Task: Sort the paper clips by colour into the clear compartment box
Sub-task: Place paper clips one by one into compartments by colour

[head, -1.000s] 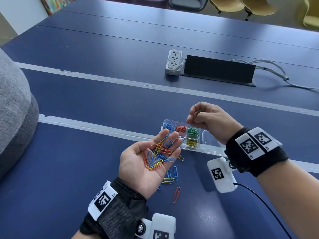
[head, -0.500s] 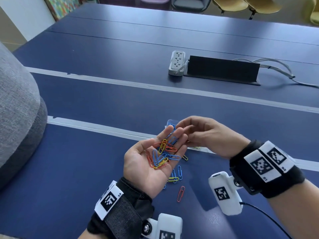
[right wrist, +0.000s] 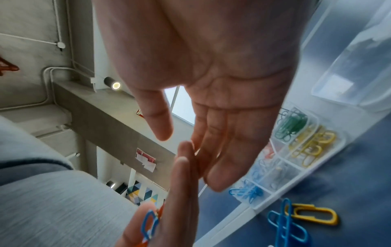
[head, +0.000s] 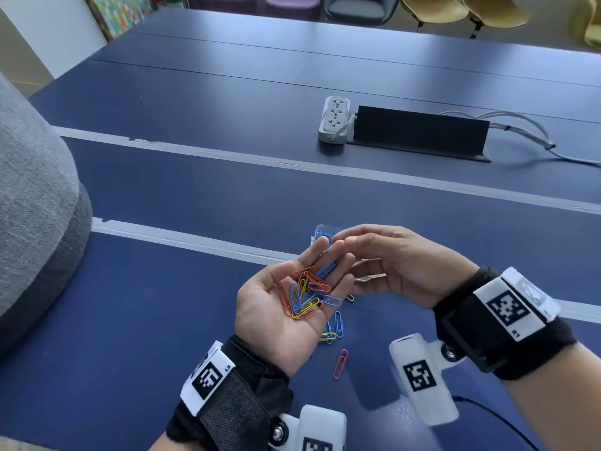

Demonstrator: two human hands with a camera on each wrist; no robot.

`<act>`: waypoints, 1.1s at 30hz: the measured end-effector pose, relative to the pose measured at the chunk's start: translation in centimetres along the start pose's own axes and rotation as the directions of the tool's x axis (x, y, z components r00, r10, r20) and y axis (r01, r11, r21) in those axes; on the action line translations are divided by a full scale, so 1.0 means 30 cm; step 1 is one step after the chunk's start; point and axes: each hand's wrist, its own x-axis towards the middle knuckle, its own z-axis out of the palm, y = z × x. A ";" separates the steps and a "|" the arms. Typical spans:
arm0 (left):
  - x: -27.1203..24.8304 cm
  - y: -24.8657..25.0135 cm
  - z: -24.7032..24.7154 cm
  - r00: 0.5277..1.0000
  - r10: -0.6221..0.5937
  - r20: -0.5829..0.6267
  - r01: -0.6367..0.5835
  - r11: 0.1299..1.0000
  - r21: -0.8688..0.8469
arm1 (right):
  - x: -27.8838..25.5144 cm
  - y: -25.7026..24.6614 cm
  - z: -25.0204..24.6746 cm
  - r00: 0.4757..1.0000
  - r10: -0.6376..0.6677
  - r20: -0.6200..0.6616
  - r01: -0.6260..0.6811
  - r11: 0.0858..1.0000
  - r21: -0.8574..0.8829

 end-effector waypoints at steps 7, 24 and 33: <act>0.008 -0.009 0.002 0.998 0.033 -0.053 -0.033 0.999 0.001 | 0.013 0.030 0.060 0.932 -0.290 -0.216 0.171 0.880 -0.443; -0.001 0.006 0.000 0.998 0.032 -0.061 -0.037 0.995 -0.092 | -0.027 -0.011 0.060 0.744 -0.602 0.291 0.398 0.049 -0.916; 0.008 0.013 -0.004 0.993 0.120 0.000 -0.119 0.984 -0.133 | -0.083 -0.008 0.117 0.920 -0.380 0.094 0.230 0.332 -0.915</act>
